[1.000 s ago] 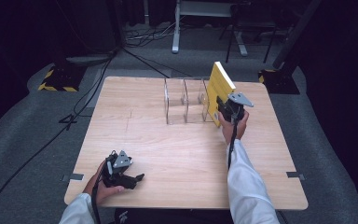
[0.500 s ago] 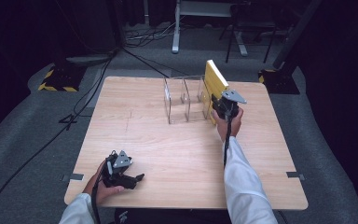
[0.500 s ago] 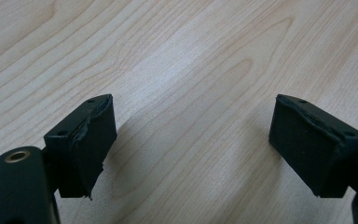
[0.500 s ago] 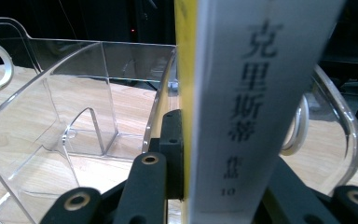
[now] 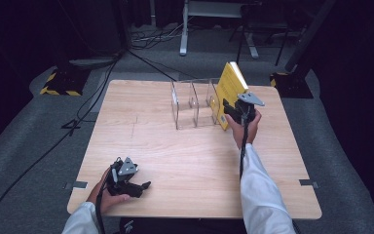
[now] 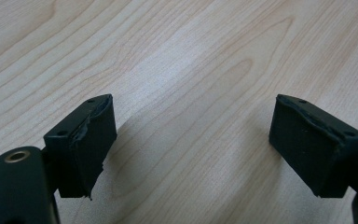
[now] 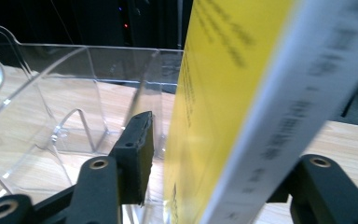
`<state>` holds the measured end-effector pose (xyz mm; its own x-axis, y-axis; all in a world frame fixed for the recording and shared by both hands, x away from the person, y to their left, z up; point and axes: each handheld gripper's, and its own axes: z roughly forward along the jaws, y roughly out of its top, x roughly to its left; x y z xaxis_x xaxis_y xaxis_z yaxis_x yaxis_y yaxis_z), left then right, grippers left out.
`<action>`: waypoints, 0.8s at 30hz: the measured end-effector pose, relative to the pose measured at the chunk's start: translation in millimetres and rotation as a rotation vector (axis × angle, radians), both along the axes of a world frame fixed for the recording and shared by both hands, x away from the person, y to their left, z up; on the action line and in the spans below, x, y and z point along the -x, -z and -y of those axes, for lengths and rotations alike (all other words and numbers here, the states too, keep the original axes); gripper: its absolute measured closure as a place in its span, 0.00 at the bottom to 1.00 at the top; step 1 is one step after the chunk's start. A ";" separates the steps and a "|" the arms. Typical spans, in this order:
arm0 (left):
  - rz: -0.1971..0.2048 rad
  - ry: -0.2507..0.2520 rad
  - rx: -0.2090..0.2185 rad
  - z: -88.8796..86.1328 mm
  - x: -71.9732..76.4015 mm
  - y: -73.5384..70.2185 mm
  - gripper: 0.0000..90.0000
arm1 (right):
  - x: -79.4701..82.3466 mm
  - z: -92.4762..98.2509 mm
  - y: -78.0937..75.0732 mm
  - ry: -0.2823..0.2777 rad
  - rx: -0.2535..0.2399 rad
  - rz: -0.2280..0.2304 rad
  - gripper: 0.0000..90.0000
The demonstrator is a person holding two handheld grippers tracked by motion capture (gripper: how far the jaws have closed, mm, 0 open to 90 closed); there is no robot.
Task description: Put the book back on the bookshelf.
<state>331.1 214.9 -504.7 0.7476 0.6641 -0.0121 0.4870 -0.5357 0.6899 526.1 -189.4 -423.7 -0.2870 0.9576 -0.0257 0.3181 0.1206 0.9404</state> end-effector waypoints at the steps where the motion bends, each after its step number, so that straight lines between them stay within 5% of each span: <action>1: 0.000 0.000 0.000 0.0 0.0 0.0 0.17 | 0.4 2.1 -0.8 0.001 0.006 -0.001 0.50; 9: 0.000 0.000 0.000 0.0 0.0 0.0 0.17 | 8.0 14.0 -5.6 -0.014 -0.017 -0.020 0.50; 24: -0.003 -0.001 0.001 -0.1 -0.2 0.0 0.17 | 27.6 32.4 -11.5 -0.018 0.047 -0.022 0.44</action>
<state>331.3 215.0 -504.7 0.7469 0.6648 -0.0152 0.4896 -0.5343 0.6891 498.6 -221.8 -412.3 -0.3054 0.9501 -0.0637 0.3362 0.1702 0.9263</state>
